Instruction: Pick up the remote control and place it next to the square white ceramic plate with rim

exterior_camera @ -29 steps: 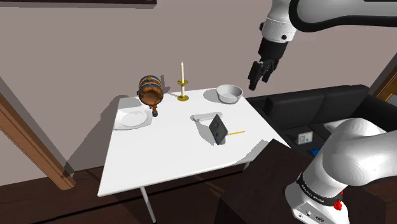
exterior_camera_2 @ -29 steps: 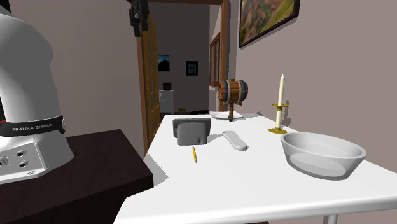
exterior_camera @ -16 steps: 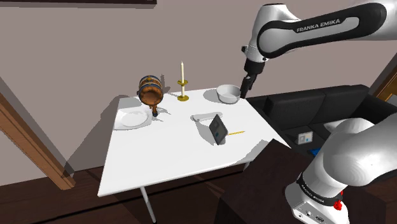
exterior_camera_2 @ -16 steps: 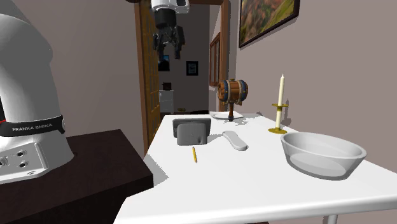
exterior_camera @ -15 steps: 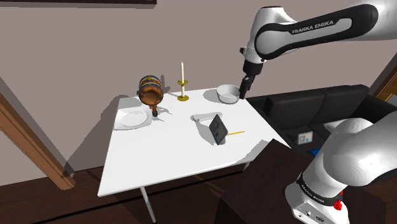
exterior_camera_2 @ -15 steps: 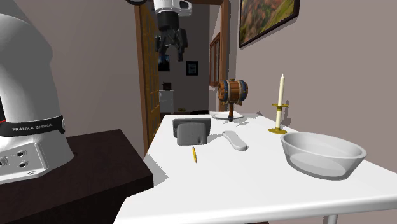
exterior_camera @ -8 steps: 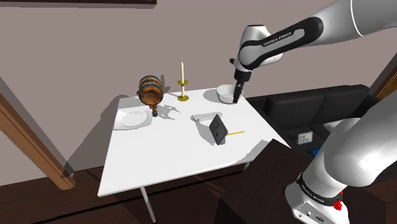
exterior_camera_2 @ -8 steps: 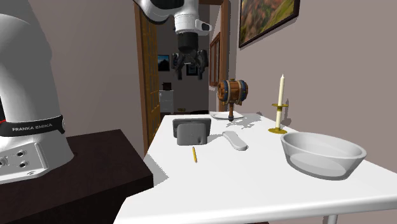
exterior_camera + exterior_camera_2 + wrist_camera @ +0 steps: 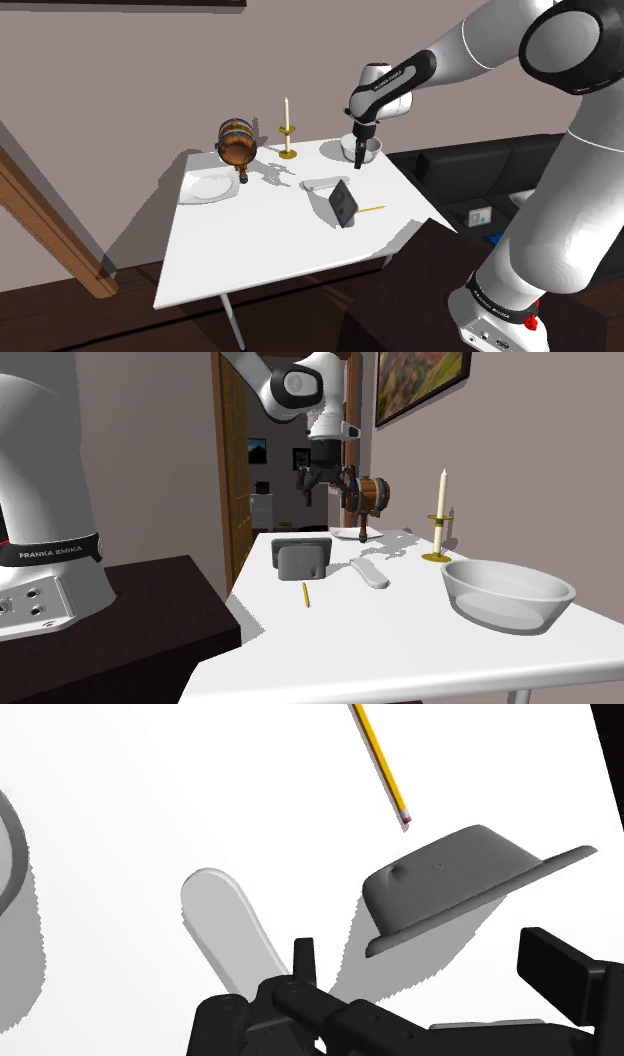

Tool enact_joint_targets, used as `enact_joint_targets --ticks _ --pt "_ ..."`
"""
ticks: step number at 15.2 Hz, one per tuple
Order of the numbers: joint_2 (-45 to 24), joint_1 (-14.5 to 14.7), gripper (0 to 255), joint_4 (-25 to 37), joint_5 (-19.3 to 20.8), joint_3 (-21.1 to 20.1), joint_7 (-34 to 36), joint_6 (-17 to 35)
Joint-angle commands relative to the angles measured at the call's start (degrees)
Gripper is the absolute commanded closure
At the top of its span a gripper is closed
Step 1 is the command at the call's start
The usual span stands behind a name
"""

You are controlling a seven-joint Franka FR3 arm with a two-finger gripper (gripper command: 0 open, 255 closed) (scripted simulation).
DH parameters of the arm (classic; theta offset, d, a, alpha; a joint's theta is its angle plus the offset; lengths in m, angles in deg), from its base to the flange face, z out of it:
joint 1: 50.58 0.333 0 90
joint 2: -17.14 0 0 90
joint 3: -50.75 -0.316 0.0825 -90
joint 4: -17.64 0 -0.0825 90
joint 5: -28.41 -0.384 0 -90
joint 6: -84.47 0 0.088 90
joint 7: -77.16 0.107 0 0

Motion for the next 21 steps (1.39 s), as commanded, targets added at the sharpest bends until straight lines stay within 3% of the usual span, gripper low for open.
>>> enact_joint_targets --ticks 1,8,16,21 --pt "-5.32 -0.55 0 3.64 -2.13 -0.36 -4.45 1.1" --pt "-21.89 -3.99 0 17.78 -6.17 -3.87 -15.82 2.15" --pt "-40.39 -7.11 0 38.15 -6.01 -7.77 -23.94 -0.48" --pt "-43.24 -7.37 0 38.91 -6.39 -8.19 -24.13 1.62"
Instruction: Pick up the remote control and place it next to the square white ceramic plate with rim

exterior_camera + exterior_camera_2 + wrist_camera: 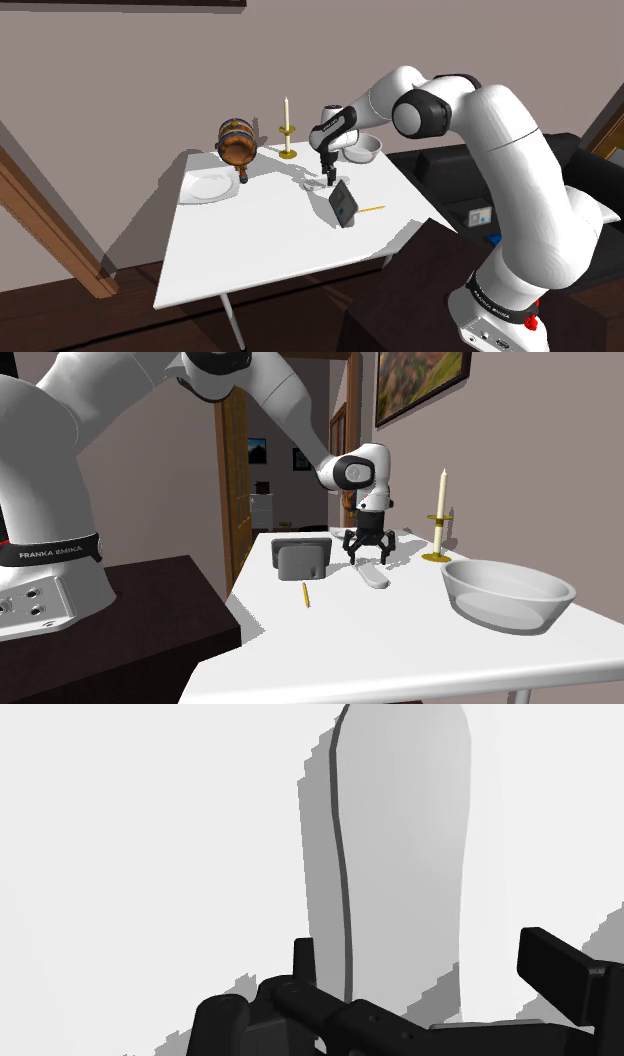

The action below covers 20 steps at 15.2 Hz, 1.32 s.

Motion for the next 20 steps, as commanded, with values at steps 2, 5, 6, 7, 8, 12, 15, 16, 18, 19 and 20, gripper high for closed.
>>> enact_joint_targets --ticks 2,5,6,7,8,12,15,16,18,19,20 --pt "-1.96 -0.3 0 0.9 -0.22 -0.26 -0.26 1.09" --pt "-2.31 -0.33 0 1.03 -0.26 -0.31 -0.28 1.31" --pt "-2.31 -0.33 0 1.03 -0.26 -0.31 -0.28 1.31" --pt "-2.31 -0.33 0 1.03 -0.26 -0.31 -0.28 1.31" --pt "-2.31 -0.33 0 1.03 -0.26 -0.31 -0.28 1.31" --pt "-2.3 -0.33 255 1.02 -0.26 -0.31 -0.28 1.3" --pt "-2.3 -0.32 255 1.02 -0.26 -0.31 -0.28 1.3" --pt "-2.3 -0.32 255 1.02 -0.26 -0.31 -0.28 1.3" --pt "-2.3 -0.33 255 1.02 -0.26 -0.31 -0.28 1.3" --pt "-2.31 -0.32 255 1.03 -0.26 -0.31 -0.27 1.3" --pt "-2.31 -0.33 255 1.03 -0.26 -0.31 -0.28 1.31"
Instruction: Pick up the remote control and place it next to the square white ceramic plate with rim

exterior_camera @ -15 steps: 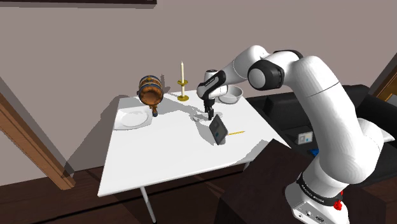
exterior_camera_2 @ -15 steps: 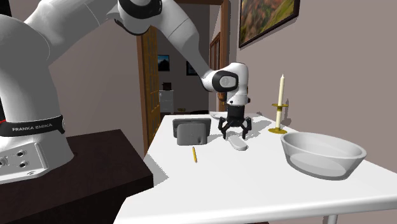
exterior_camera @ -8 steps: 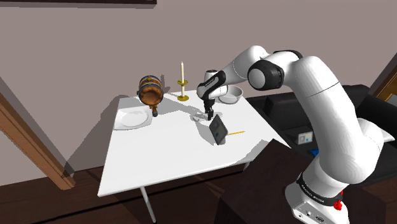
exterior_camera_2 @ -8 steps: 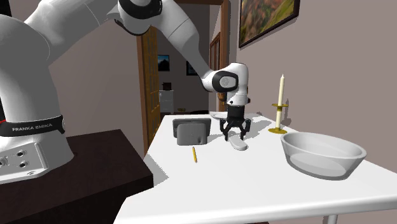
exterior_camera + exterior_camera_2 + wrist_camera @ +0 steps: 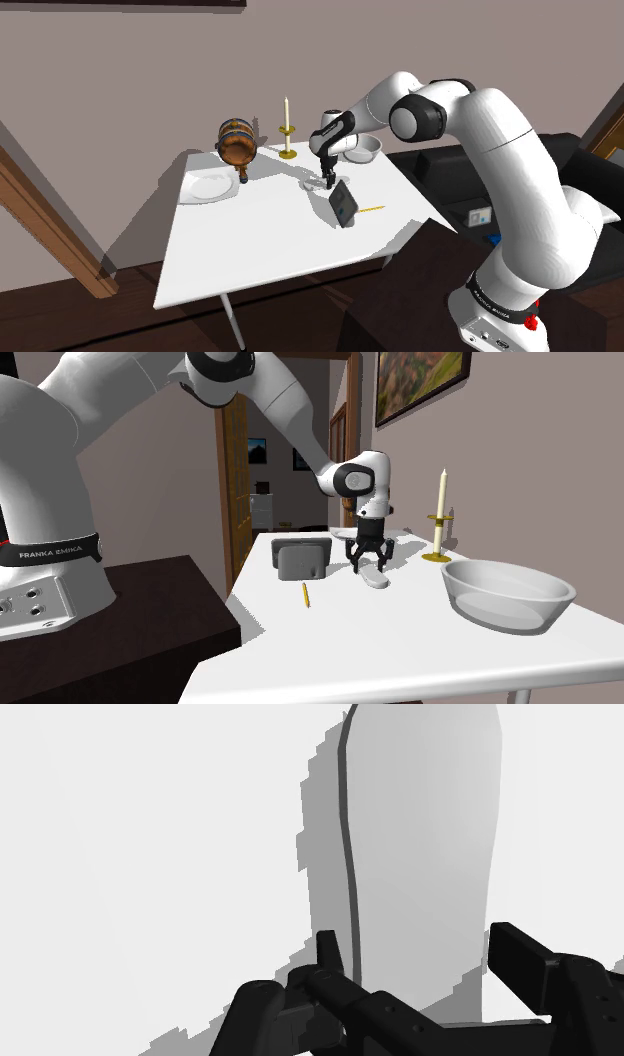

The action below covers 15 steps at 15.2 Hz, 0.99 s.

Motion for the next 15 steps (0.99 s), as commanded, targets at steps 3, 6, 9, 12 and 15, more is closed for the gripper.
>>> enact_joint_targets --ticks 3,6,9,12,15 --pt "1.85 0.18 255 -0.7 0.21 0.25 0.12 -1.12" --pt "3.61 0.36 255 -1.26 0.44 0.49 0.25 -2.33" --pt "5.3 0.53 255 -1.66 0.69 0.73 0.4 -3.62" --pt "6.95 0.7 255 -1.99 0.94 0.97 0.56 -4.94" --pt "8.51 0.85 255 -2.13 1.2 1.2 0.72 -6.35"
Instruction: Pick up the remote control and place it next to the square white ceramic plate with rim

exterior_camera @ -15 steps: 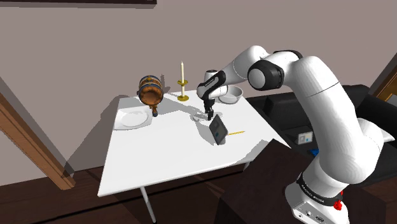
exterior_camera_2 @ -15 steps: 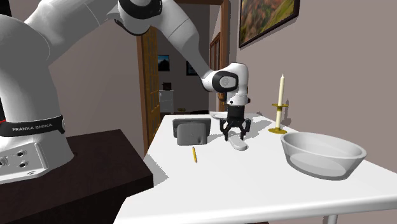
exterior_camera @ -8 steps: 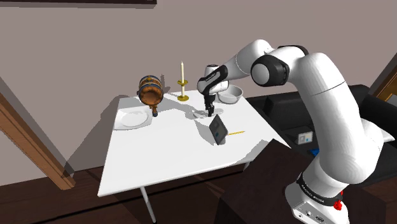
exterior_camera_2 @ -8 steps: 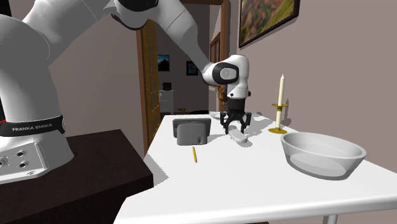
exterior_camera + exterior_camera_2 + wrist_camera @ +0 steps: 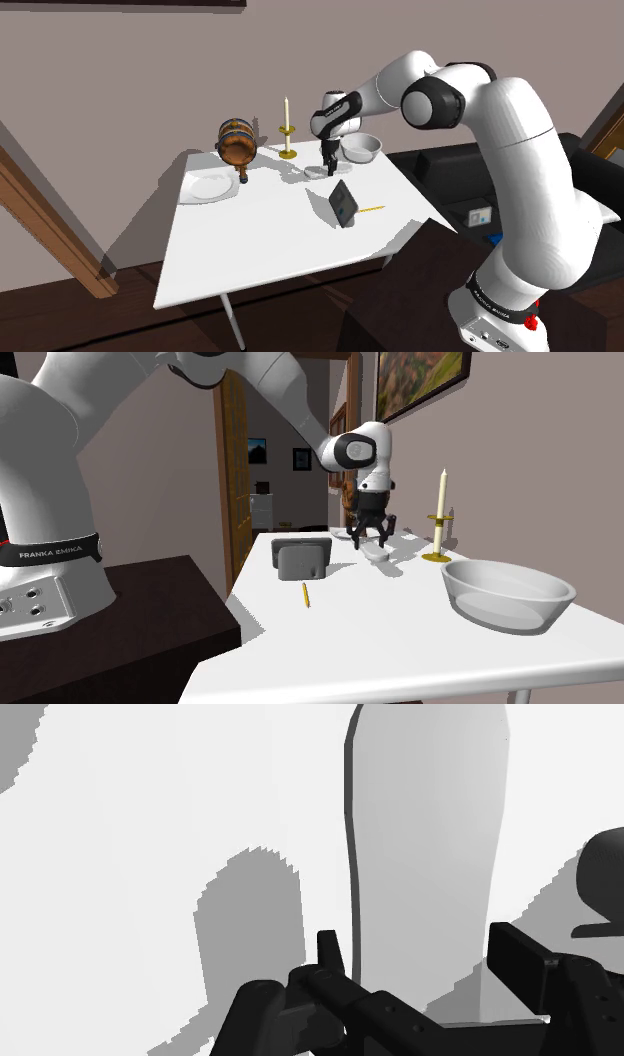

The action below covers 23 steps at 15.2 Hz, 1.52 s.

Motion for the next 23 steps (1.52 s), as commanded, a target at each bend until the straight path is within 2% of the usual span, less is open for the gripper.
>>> enact_joint_targets --ticks 1,4,13,18,23 --pt "0.96 0.16 255 0.09 0.19 0.14 0.21 -1.04" --pt "2.16 0.27 255 0.06 0.4 0.32 0.34 -2.2" --pt "0.06 8.46 255 4.05 1.3 -1.11 10.61 -3.74" --pt "-2.77 12.66 255 9.22 1.77 -1.88 16.18 -5.9" --pt "-7.08 16.54 255 17.09 2.21 -2.6 21.58 -9.26"
